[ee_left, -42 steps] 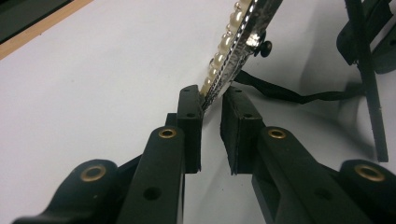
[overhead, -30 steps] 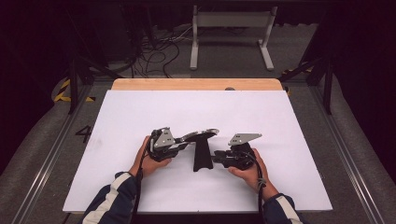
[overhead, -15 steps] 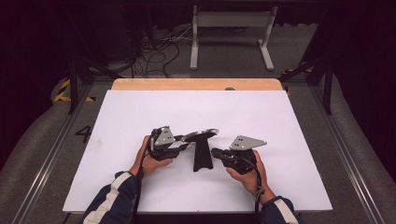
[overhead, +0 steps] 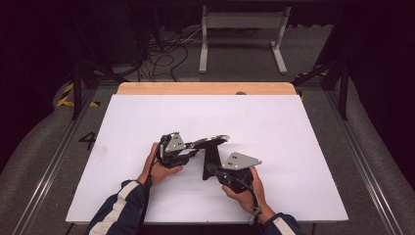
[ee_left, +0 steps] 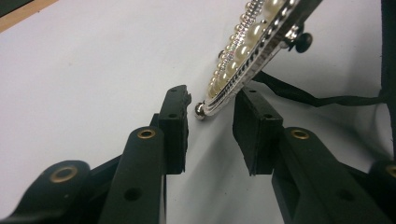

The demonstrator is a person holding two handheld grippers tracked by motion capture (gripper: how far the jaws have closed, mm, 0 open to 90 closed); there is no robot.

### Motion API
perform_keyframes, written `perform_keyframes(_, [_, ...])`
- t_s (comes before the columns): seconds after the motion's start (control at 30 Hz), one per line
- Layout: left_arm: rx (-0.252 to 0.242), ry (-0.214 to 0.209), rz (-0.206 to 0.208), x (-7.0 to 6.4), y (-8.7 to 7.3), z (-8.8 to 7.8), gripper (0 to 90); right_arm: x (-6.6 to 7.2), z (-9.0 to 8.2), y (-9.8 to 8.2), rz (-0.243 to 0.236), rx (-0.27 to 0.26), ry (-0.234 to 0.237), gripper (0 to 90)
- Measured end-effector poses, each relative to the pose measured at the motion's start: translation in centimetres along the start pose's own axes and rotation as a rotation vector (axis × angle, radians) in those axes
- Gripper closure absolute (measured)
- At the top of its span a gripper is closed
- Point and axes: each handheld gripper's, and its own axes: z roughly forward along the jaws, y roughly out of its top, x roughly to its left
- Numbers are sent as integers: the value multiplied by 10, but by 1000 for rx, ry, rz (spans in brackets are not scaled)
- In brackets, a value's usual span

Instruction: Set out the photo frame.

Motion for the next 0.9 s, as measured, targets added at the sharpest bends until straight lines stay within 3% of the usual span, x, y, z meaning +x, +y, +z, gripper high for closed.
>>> perform_keyframes(0.23, [-24, 7, 22, -3, 1, -2, 710, 22, 22, -3, -43, 42, -30, 900])
perform_keyframes(0.47, [-22, 2, 38, -4, 1, -2, 757, 31, 36, -7, -40, 70, -81, 900])
perform_keyframes(0.63, [-20, 5, 53, -4, 2, -4, 774, 28, 40, -12, -22, 120, -118, 900])
perform_keyframes(0.9, [-19, 20, 69, -6, 1, -5, 784, 25, 37, -12, -13, 134, -127, 900])
